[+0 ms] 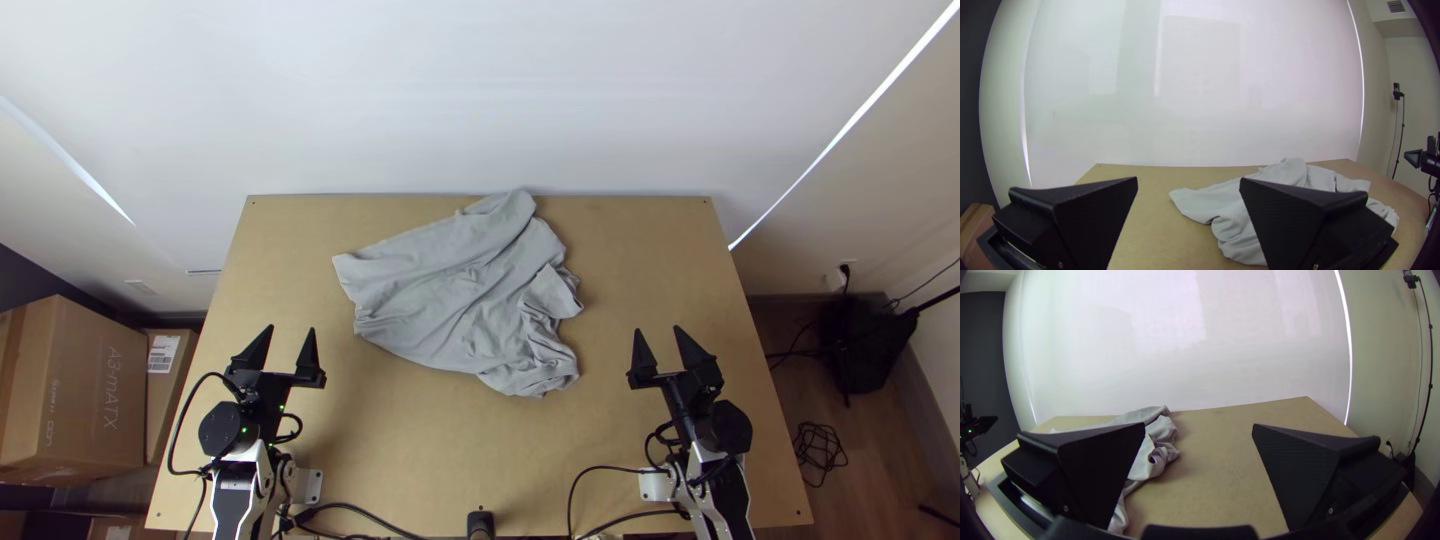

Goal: Fold the t-shirt

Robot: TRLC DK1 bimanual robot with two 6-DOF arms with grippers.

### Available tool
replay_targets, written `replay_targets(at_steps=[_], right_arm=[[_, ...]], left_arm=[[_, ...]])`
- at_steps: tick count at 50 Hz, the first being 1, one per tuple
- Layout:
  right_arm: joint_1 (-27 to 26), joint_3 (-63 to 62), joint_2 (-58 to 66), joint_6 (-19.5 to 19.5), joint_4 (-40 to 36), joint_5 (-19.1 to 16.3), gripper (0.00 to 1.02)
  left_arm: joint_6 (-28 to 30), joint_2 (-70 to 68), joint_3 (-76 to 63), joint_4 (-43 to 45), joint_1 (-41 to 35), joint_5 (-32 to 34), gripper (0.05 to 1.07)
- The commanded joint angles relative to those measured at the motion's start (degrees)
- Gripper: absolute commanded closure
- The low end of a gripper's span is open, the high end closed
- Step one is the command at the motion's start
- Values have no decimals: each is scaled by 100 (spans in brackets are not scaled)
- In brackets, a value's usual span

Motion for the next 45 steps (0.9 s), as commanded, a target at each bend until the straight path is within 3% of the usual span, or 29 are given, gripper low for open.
replay_targets(at_steps=[1,22,27,35,45], right_arm=[[-33,-29,-21,-64,-120,72,3],[-33,-29,-21,-64,-120,72,3],[73,-29,-21,24,-120,72,3],[328,-29,-12,-38,-146,72,3],[249,-29,-30,-20,-120,72,3]], left_arm=[[51,-36,-261,-60,22,8,10],[7,-36,-261,-60,5,8,10],[-327,-36,-261,-69,-66,8,10],[-274,-36,-261,-130,84,-239,10],[42,-45,-156,-113,567,-239,10]])
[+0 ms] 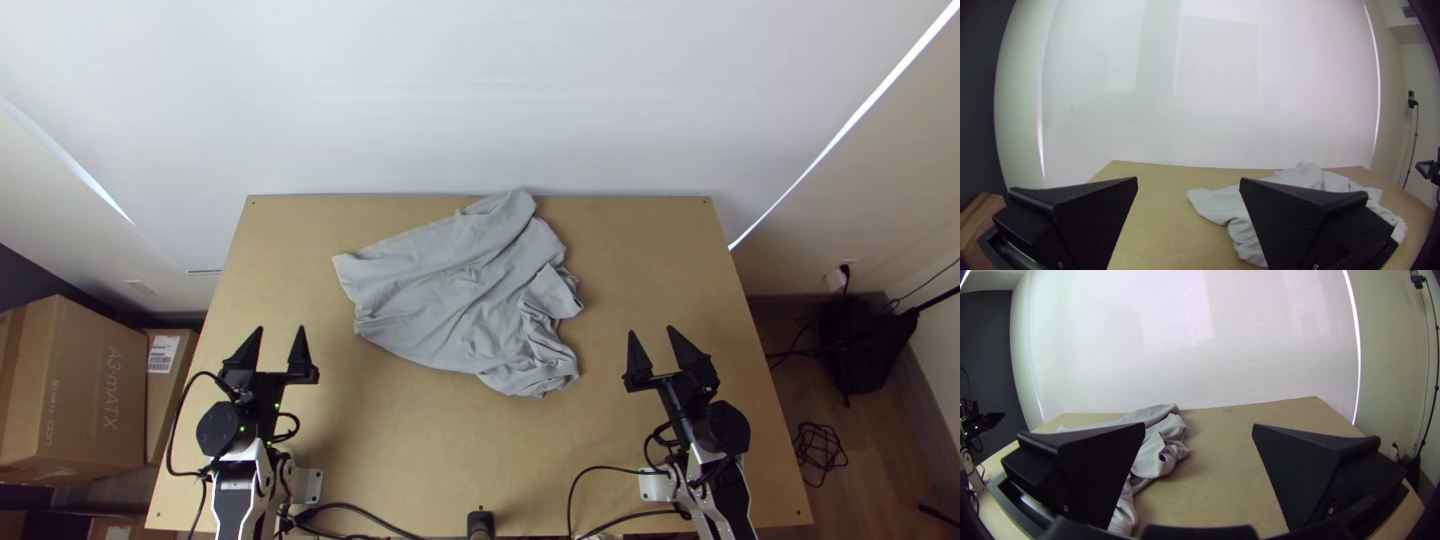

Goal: Fold the t-shirt

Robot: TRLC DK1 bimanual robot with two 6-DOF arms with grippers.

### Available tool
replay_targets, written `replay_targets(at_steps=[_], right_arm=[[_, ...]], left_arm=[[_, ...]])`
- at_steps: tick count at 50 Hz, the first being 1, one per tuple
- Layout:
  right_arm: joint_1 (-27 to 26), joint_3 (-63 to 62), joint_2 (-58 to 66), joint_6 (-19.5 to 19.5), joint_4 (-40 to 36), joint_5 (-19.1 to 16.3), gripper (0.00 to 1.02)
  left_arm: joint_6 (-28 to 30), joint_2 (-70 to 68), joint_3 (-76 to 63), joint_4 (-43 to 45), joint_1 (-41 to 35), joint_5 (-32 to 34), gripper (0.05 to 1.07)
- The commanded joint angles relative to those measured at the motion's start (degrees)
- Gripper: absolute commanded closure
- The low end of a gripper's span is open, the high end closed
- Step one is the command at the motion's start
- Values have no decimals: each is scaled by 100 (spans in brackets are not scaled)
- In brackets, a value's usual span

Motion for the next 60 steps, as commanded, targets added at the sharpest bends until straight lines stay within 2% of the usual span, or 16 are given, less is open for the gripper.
replay_targets(at_steps=[1,7,11,17,23,28,37,42,50,60], right_arm=[[-58,-29,-30,-11,-117,72,3],[-93,182,-21,173,-91,63,3],[-101,410,-21,156,41,54,3],[-145,639,-12,-20,533,28,3],[-128,806,129,-143,1289,-7,3],[-40,1219,797,-178,1658,-42,3],[74,2581,2423,-178,1597,-139,3],[109,3188,3011,-152,1579,-227,4],[364,4374,3881,-55,700,-227,3],[364,5613,5050,498,-812,-288,3]], left_arm=[[230,-36,-101,-115,191,-31,10],[318,-18,189,-27,235,-40,10],[353,34,400,26,244,-31,10],[397,491,910,193,191,-31,10],[371,1528,1842,219,173,-22,10],[327,2363,2764,96,138,-22,10],[301,3462,4355,-168,-152,-13,10],[301,4218,5348,-678,-398,-13,10],[301,5703,7352,-2049,-846,-22,10],[301,7786,10086,-3930,-1365,-22,10]])
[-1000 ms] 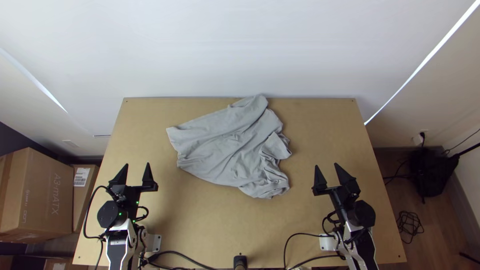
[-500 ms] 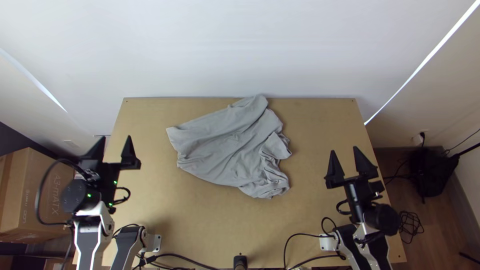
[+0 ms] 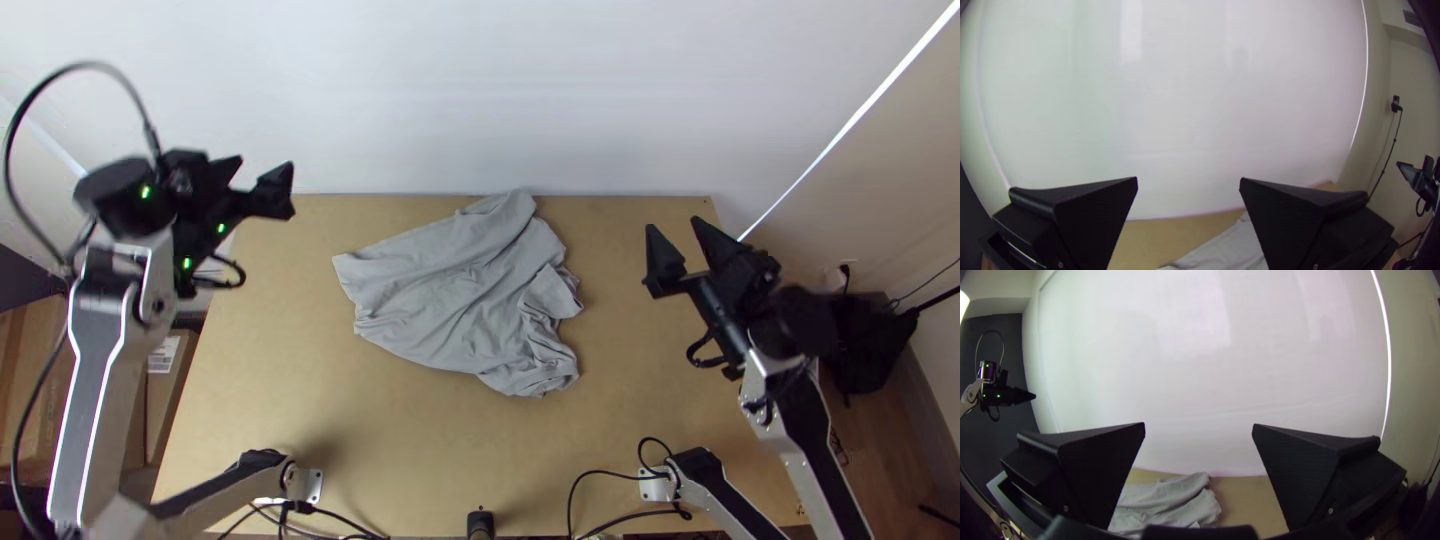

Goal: Fold the t-shirt

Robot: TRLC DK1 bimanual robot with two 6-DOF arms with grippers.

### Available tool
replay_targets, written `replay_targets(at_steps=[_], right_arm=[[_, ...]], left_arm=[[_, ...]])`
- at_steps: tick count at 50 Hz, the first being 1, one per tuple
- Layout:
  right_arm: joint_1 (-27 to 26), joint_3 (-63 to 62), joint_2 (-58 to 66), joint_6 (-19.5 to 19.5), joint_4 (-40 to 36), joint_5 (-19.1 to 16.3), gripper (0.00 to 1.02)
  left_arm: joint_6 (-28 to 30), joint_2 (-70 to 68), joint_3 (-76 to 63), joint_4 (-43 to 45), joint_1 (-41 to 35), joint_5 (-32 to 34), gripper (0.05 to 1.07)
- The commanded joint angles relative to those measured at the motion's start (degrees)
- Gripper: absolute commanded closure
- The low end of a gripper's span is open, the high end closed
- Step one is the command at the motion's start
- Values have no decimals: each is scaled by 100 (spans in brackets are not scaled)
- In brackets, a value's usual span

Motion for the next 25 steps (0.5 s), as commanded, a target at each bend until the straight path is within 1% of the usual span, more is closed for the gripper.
replay_targets(at_steps=[1,3,8,11,14,19,22,25], right_arm=[[26,512,594,376,-572,-55,3],[26,618,761,482,-800,-99,3],[8,855,1166,816,-1416,-380,3],[-27,934,1447,1044,-1750,-793,4],[-89,952,1719,1264,-1987,-1153,3],[-27,890,2071,1466,-2251,-1241,3],[61,794,2229,1695,-2259,-1311,4],[140,723,2352,1844,-2259,-1347,3]], left_arm=[[6,1060,1355,-831,-279,6,10],[6,1411,1821,-1139,-393,15,10],[-74,2237,2885,-1772,-683,15,10],[-100,2642,3359,-1956,-876,15,10],[-188,2905,3562,-1930,-1008,15,10],[-372,3231,3579,-1816,-1202,6,10],[-408,3424,3579,-1763,-1325,15,10],[-557,3582,3570,-1596,-1333,6,10]])
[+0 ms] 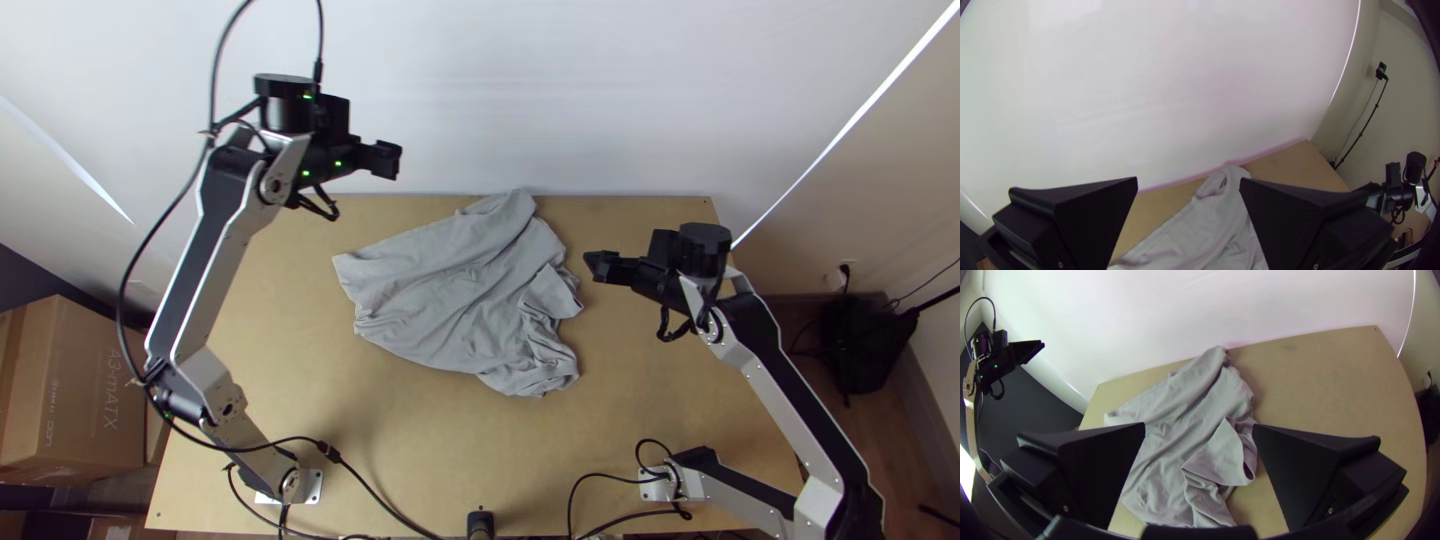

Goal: Fold the t-shirt

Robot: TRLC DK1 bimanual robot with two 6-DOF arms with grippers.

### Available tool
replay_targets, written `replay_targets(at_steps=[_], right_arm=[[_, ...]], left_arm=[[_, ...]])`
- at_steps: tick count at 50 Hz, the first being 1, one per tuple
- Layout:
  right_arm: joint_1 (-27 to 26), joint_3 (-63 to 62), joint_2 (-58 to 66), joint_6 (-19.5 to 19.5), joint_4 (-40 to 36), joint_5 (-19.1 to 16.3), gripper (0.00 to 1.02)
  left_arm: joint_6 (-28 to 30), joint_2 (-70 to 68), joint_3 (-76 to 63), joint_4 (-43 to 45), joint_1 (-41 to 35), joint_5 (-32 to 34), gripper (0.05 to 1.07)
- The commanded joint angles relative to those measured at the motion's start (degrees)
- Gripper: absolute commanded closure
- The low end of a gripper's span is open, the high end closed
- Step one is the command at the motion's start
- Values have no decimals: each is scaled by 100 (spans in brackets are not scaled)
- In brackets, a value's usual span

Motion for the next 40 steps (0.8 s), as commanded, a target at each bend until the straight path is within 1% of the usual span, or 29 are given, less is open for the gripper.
replay_targets(at_steps=[1,4,10,13,14,20,22,26,30,37,38,40], right_arm=[[140,-118,232,505,-26,-99,3],[219,-162,408,716,-34,-143,3],[491,-13,848,839,-342,-248,4],[623,-30,1023,1041,-360,-362,4],[685,-39,1058,1067,-351,-406,4],[913,-110,1410,1032,-360,-397,4],[940,-92,1542,1023,-404,-397,7],[1045,13,1858,1023,-579,-397,9],[1151,128,2219,1014,-834,-406,20],[1195,137,2570,1006,-931,-406,21],[1212,128,2588,988,-931,-406,22],[1247,128,2623,979,-913,-406,27]], left_arm=[[-326,291,180,238,-72,4,10],[-466,431,180,423,-99,4,10],[-616,660,180,537,-99,4,10],[-730,748,180,546,-99,4,10],[-739,774,180,546,-99,4,10],[-783,871,180,625,-72,4,10],[-783,880,180,660,-55,4,10],[-783,915,180,669,-20,4,10],[-783,924,163,669,16,4,10],[-844,915,136,651,112,4,10],[-862,906,136,651,139,4,10],[-870,906,136,642,183,4,10]])
